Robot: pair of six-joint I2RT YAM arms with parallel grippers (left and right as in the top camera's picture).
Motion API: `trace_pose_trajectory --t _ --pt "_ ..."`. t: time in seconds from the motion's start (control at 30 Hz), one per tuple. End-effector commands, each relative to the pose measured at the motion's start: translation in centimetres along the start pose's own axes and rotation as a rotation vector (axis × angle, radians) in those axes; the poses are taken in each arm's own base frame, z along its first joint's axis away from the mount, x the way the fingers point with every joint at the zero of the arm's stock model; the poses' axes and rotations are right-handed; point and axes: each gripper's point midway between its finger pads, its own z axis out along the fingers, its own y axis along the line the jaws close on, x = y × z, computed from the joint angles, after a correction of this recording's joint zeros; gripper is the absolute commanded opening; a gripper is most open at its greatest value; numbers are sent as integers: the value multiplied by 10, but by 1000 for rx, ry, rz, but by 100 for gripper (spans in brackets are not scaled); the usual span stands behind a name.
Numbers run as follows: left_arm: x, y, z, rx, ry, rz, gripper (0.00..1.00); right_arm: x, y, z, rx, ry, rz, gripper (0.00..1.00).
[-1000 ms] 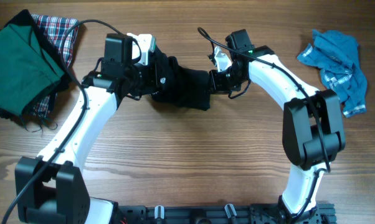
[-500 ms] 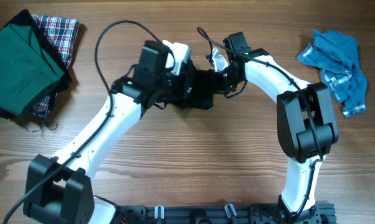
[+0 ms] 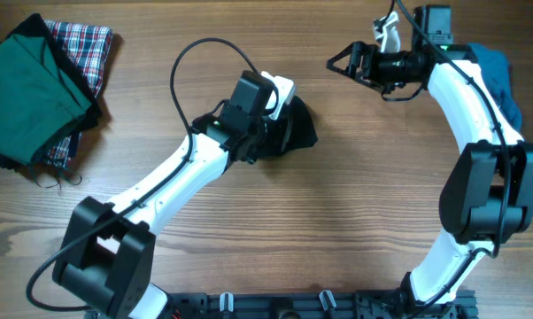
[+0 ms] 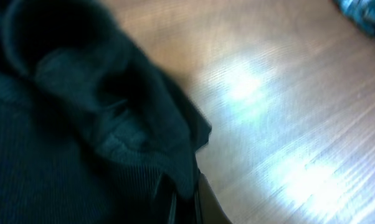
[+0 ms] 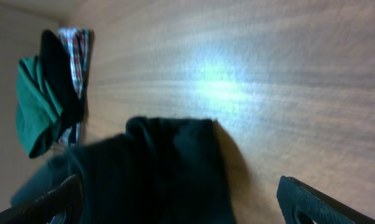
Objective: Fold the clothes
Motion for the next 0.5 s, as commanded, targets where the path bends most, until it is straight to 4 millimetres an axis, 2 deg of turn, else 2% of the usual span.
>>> trace_pose_trajectory --t 0.0,0.03,0.1,0.17,0.27,0.3,0.37,0.47 --pt "-22 -4 10 13 -78 39 20 1 13 0 -29 5 -42 99" --pt "-28 -5 12 17 -102 44 54 1 13 -1 -30 5 -41 99" --pt "-40 -5 20 29 -157 56 100 2 13 -1 -31 11 -35 99" --pt "-50 -6 27 39 -204 55 100 2 12 -2 -30 9 -34 100" --pt "-52 -4 36 45 -220 38 100 -9 13 -16 -28 -39 -50 100" --pt "-52 -4 37 44 -219 38 100 -19 18 -31 -28 -84 -69 99" --pt "-52 -4 36 44 -219 38 100 -26 28 -45 -30 -122 -98 99" --pt "-58 4 28 40 -232 -41 100 -28 48 -62 -38 -155 -148 99"
